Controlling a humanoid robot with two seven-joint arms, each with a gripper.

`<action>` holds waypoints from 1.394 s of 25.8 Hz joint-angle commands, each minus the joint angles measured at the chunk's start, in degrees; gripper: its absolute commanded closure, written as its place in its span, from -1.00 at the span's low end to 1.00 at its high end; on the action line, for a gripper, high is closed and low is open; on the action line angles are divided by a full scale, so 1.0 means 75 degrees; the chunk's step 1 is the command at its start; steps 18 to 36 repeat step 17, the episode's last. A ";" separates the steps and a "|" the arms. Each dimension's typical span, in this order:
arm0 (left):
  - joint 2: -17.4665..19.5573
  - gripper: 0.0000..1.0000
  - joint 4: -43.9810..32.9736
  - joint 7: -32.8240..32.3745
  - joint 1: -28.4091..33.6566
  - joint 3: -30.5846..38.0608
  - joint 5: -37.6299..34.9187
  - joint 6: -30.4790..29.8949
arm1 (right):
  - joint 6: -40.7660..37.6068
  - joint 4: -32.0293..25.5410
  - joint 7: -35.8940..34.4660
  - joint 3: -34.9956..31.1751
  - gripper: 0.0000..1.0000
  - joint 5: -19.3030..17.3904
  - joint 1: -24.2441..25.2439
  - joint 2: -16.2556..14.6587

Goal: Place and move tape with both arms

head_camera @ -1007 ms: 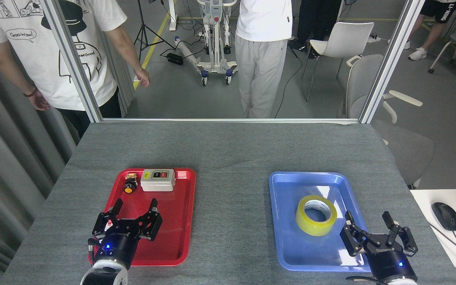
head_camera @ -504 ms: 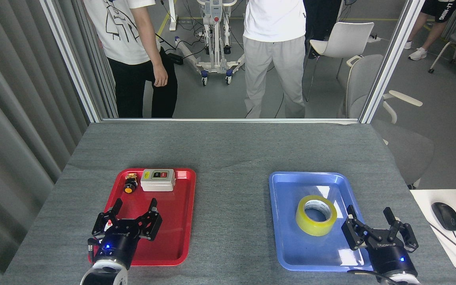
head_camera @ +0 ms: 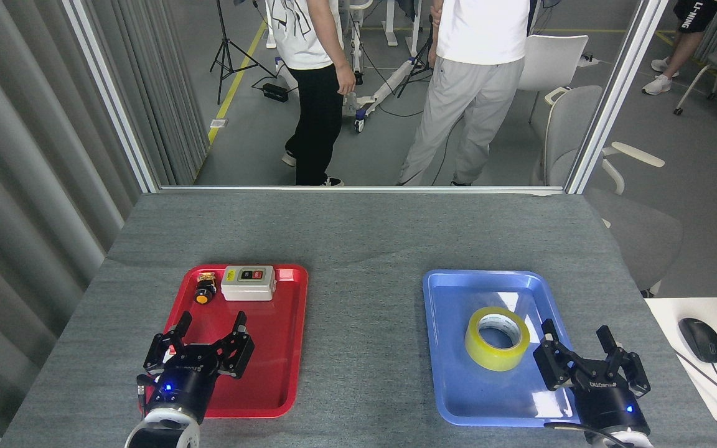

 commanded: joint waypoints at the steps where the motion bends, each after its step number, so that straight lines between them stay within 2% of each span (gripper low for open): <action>1: 0.0004 -1.00 -0.0001 0.0001 0.0029 0.0001 -0.0012 -0.0001 | -0.0004 0.0000 -0.0017 0.0008 -1.00 -0.0009 -0.0003 -0.0034; 14: 0.0015 -1.00 0.0128 0.0001 -0.0006 0.0001 -0.0012 -0.0001 | -0.0004 0.0012 -0.0028 0.0008 -1.00 0.0049 0.0009 -0.0280; 36: 0.0015 -1.00 0.0175 0.0001 -0.0053 0.0001 -0.0012 -0.0001 | -0.0004 0.0000 -0.0028 0.0008 -1.00 0.0049 0.0021 -0.0292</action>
